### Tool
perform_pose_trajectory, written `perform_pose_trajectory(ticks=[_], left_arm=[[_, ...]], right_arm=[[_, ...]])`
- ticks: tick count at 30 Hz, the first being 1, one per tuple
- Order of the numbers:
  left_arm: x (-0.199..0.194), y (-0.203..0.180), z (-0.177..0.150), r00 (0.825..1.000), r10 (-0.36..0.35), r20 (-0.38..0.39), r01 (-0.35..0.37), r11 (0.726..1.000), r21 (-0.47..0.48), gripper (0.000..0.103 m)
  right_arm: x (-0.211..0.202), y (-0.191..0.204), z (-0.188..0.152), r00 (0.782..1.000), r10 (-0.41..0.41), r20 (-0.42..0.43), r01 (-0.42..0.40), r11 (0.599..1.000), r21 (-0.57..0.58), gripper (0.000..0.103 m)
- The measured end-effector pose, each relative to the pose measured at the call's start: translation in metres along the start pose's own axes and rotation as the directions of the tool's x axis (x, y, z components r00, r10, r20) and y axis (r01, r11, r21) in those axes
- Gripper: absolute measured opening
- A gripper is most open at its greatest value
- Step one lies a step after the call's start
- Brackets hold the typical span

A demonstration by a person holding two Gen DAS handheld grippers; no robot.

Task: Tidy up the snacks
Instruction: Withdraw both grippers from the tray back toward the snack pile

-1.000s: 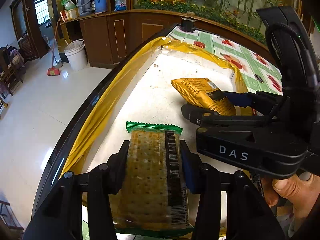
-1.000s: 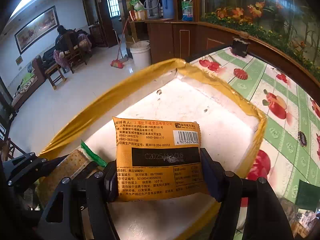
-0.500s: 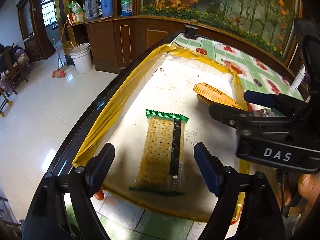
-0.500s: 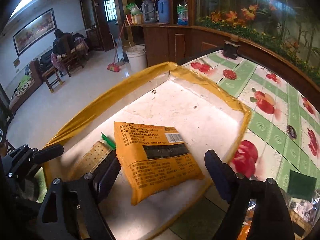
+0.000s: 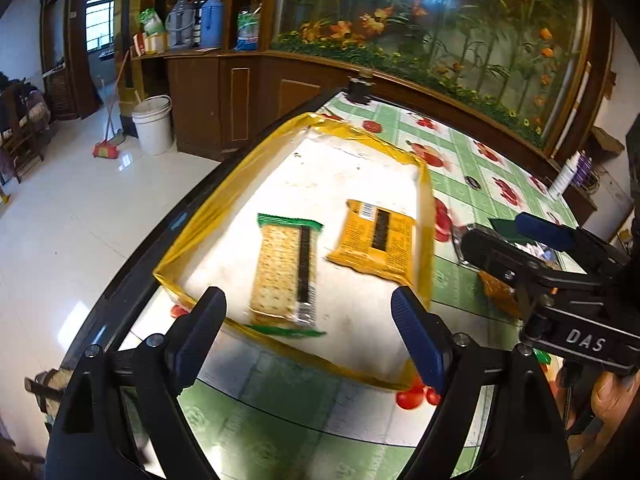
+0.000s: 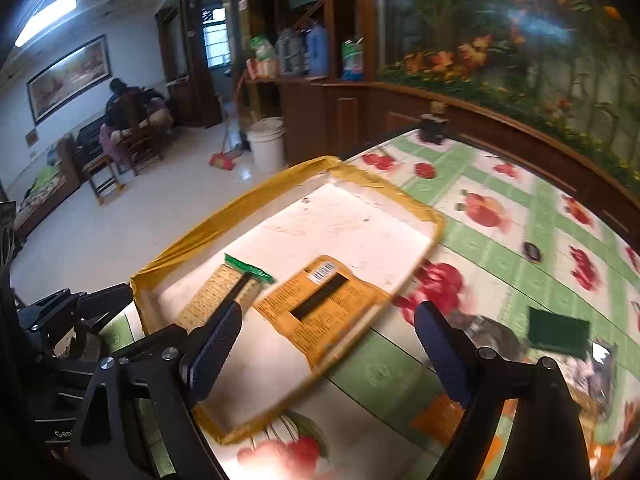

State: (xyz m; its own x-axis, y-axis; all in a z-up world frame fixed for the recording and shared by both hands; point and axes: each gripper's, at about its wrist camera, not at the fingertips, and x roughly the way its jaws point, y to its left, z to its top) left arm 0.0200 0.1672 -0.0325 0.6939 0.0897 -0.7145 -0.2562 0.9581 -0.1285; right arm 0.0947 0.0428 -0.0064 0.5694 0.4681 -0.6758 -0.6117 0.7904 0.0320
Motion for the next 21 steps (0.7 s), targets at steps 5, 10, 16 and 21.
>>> perform_pose_trajectory(ticks=[5, 10, 16, 21], left_arm=[[-0.003, -0.022, -0.011, 0.999, -0.035, -0.014, 0.035, 0.999, 0.041, 0.085], [-0.006, -0.046, -0.023, 0.998, -0.054, -0.029, 0.056, 0.994, 0.091, 0.085], [-0.011, -0.065, -0.034, 0.997, -0.066, -0.040, 0.071, 0.988, 0.134, 0.085], [-0.014, -0.078, -0.038, 0.996, -0.074, -0.044, 0.080, 0.985, 0.151, 0.085]], right_arm=[[-0.030, -0.027, -0.030, 0.997, -0.071, -0.001, 0.071, 0.996, 0.046, 0.089], [-0.053, -0.066, -0.060, 0.984, -0.178, -0.029, 0.180, 0.976, 0.127, 0.090], [-0.080, -0.102, -0.094, 0.935, -0.350, -0.056, 0.354, 0.909, 0.220, 0.090], [-0.100, -0.114, -0.112, 0.884, -0.463, -0.065, 0.465, 0.856, 0.226, 0.090]])
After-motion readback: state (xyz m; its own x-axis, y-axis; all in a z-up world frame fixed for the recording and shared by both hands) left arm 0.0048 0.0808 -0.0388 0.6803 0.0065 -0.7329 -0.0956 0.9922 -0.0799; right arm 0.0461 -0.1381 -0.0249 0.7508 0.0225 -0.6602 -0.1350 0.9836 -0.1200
